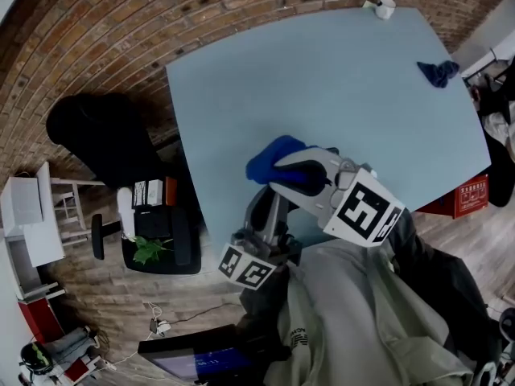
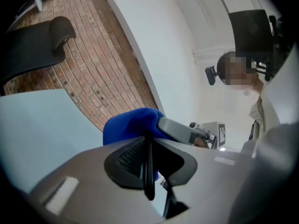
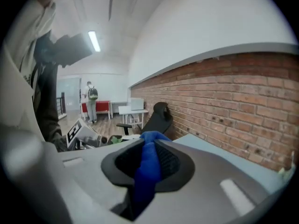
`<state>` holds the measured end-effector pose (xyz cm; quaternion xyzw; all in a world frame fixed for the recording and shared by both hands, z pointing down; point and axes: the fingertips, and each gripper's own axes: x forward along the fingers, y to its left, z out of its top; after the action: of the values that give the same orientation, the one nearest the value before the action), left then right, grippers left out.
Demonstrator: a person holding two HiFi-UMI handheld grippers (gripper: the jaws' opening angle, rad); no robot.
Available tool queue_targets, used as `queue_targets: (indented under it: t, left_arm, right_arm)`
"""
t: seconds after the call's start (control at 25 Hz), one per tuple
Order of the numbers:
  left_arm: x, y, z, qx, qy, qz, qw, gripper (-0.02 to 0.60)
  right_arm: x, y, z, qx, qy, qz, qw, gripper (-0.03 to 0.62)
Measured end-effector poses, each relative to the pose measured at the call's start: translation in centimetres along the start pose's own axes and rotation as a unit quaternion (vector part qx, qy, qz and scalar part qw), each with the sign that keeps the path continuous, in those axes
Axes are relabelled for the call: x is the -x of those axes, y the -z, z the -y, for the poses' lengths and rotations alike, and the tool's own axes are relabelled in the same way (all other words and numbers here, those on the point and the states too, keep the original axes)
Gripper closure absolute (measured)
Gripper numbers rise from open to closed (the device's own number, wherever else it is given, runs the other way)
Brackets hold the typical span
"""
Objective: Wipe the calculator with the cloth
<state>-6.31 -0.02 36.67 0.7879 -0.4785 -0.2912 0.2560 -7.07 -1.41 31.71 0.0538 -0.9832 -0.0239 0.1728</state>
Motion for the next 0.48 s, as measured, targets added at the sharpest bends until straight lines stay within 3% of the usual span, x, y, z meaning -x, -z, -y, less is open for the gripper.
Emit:
queue_targets:
  t: [0.08, 0.16, 0.32, 0.48]
  left_arm:
    - [0.3, -0.1, -0.3, 0.034, 0.008, 0.019, 0.9992, 0.544]
    - [0.8, -0.6, -0.6, 0.047, 0.011, 0.042, 0.9980, 0.540]
    - [1.3, -1.5, -0.4, -0.007, 0.013, 0.046, 0.9988, 0.540]
    - [1.1, -1.5, -0.1, -0.034, 0.023, 0.036, 0.9985, 0.540]
  right_arm:
    - [1.3, 1.1, 2.3, -0.055, 0.035, -0.007, 0.998, 0.534]
    - [2.9, 3.3, 4.5, -0.075, 0.074, -0.038, 0.994, 0.534]
    - [6.5, 7.4, 6.4, -0.133, 0.097, -0.062, 0.984, 0.534]
    - [5.8, 6.9, 4.7, -0.143, 0.085, -0.052, 0.985, 0.534]
